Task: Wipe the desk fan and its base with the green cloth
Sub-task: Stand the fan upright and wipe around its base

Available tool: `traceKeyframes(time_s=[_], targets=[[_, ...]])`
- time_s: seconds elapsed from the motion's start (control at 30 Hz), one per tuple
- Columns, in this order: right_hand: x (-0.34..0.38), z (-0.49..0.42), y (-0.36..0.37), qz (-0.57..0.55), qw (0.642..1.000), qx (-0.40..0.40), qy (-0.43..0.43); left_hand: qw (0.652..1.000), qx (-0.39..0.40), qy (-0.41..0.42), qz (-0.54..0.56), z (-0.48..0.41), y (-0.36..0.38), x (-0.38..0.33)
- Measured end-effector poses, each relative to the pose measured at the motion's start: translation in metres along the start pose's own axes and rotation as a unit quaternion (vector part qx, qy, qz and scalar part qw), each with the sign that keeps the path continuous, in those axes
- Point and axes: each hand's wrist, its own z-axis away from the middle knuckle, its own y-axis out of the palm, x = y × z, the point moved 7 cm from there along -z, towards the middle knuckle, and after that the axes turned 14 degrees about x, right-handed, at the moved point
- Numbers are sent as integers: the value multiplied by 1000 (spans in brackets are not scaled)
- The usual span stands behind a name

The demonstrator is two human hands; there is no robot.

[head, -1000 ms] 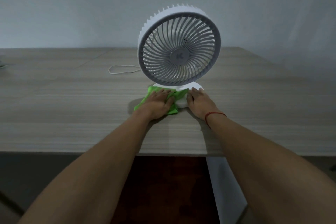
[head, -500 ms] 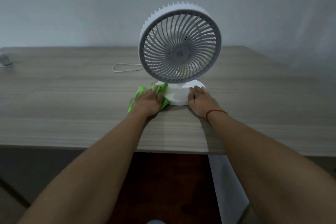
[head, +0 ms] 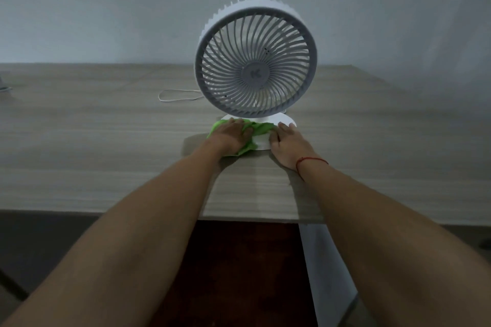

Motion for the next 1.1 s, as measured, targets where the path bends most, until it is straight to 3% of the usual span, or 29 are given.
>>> traceKeyframes(time_s=[0.33, 0.5, 0.63, 0.8, 1.1], targets=[[0, 0, 0, 9, 1000, 8, 11, 995, -56, -61, 51, -10, -8, 15], [2, 3, -2, 7, 1000, 17, 8, 997, -77, 15, 28, 11, 2, 15], [2, 4, -4, -6, 1000, 10, 7, 997, -24, 72, 27, 18, 11, 4], [0, 1, -2, 5, 1000, 10, 10, 999, -20, 35, -13, 5, 4, -2], [-3, -4, -3, 8, 1000, 25, 7, 999, -23, -38, 26, -19, -13, 22]])
